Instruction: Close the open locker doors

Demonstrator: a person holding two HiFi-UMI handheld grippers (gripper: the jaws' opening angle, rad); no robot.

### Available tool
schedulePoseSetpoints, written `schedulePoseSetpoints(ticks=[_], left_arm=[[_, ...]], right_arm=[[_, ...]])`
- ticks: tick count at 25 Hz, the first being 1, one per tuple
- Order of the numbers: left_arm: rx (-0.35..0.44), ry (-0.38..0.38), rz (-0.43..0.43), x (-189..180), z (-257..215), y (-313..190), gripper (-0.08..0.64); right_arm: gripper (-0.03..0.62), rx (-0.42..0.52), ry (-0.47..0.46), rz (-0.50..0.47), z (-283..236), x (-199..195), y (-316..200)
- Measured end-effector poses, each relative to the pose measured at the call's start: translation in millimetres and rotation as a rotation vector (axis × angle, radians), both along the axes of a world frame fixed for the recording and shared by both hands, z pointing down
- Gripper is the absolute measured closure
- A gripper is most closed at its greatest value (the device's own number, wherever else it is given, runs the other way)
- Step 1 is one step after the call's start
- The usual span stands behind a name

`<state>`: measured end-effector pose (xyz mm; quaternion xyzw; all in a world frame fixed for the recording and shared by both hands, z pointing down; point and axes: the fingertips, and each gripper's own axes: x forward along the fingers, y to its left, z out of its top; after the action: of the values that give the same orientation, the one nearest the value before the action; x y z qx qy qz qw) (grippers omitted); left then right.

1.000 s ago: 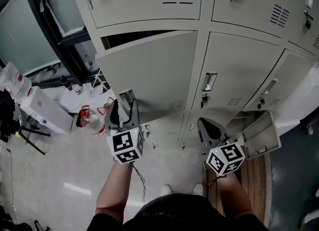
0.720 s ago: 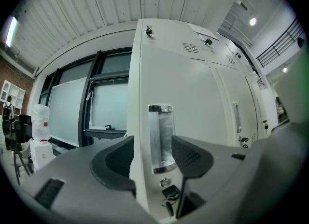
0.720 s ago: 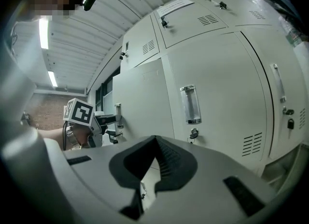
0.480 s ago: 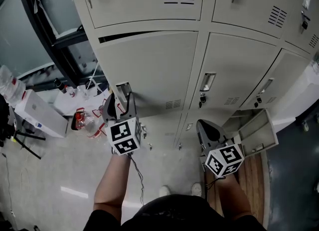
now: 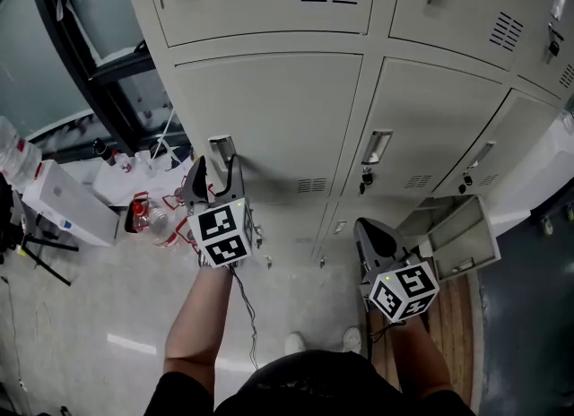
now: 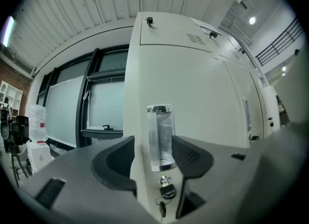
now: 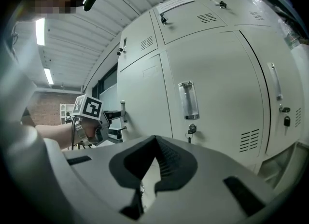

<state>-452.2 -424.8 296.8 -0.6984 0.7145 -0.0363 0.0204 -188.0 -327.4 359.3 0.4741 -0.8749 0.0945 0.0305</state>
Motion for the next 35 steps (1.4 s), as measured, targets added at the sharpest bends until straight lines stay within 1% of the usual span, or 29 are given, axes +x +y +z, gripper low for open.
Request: schedulePoseSetpoints(ticks=[15, 27, 31, 35], left_arm=[[0.0, 0.017, -0.025, -2.1, 1.2, -11.4, 0.336], [0.003, 0.0, -0.009, 1.0, 0.2, -5.7, 0.345], [0.014, -0.003, -0.005, 2.4, -0.6, 3.3, 0.379], [0.02, 0.02, 0.016, 4.8, -2.5, 13.2, 0.484]], right_arm=[[0.592, -0.009, -0.006, 0.019, 4.3, 3.5, -0.2], [0.592, -0.007, -0.004, 0.012, 2.6, 2.0, 2.0], [0.592, -0.004, -0.001, 0.009, 1.7, 1.4, 4.5], [0.592, 0.001, 0.003, 0.005, 0.2, -0.5, 8.7]])
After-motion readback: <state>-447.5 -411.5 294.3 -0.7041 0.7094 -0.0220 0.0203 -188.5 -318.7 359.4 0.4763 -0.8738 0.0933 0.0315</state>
